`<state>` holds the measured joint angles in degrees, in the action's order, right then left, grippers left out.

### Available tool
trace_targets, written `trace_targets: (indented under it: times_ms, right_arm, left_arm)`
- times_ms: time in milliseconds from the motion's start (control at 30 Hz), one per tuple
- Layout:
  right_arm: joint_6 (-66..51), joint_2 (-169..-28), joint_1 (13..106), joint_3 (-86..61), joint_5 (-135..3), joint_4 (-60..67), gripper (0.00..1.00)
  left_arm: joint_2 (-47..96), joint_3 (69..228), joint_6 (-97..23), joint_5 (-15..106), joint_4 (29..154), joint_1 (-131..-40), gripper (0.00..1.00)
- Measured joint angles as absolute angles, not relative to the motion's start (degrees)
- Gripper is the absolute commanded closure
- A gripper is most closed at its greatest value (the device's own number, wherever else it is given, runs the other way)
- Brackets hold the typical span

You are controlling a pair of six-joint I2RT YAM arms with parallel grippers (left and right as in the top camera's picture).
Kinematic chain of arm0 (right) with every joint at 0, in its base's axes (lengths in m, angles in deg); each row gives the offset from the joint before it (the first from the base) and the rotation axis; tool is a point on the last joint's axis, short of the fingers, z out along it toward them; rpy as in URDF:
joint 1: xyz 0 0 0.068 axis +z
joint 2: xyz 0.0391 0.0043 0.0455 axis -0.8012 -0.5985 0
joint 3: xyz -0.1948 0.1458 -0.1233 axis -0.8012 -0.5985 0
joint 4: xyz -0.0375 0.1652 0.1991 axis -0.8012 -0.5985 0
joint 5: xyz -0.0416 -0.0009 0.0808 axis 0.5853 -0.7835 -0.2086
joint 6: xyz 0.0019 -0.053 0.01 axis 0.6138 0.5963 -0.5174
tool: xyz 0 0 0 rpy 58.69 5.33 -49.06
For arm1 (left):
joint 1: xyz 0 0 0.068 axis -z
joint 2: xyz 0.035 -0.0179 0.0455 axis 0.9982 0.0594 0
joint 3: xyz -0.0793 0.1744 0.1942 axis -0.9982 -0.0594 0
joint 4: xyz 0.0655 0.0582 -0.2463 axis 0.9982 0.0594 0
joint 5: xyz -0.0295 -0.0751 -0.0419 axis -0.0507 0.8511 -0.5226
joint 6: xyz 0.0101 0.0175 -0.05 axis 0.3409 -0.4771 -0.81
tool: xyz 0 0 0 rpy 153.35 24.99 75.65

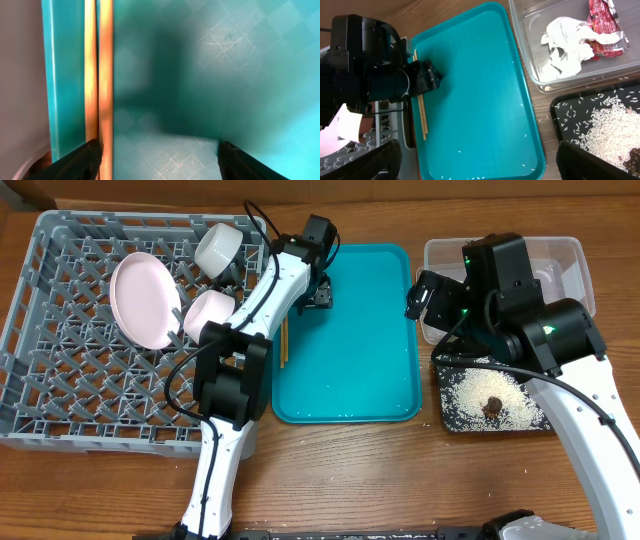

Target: Sort waste into correct bins and load items into the dishwasher

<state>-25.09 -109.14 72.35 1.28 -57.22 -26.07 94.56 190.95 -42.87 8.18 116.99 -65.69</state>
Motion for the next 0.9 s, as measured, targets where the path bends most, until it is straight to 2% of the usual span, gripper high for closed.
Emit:
trace_targets:
  times_ms: [333, 433, 467, 500, 533, 733, 900]
  right_arm:
    - [-25.12, -109.14, 72.35, 1.28, -57.19, -26.04, 0.00]
    - [-25.12, -109.14, 72.35, 1.28, -57.19, -26.04, 0.00]
    - [-25.14, -109.14, 72.35, 1.28, -57.22, -26.07, 0.00]
    - [-25.14, -109.14, 72.35, 1.28, -57.22, -26.07, 0.00]
    - [-25.14, -109.14, 72.35, 1.28, -57.19, -26.02, 0.00]
    - [-25.12, -109.14, 72.35, 1.28, -57.22, -26.04, 0.00]
    - [-25.12, -109.14, 72.35, 1.28, -57.19, -26.04, 0.00]
  left_arm:
    - [93.51, 188.72, -43.75, 9.38, 116.07, -65.69, 0.44]
    - [93.51, 188.72, -43.73, 9.82, 116.11, -65.69, 0.64]
    - [93.51, 188.65, -43.75, 9.99, 116.11, -65.69, 0.83]
    - [93.51, 188.54, -43.71, 10.15, 116.13, -65.69, 0.92]
    - [93.51, 188.52, -43.77, 10.36, 116.11, -65.69, 0.96]
    - [93.35, 188.76, -43.68, 11.22, 117.18, -65.69, 0.96]
    - [93.94, 192.85, -43.07, 12.57, 124.94, -65.69, 0.96]
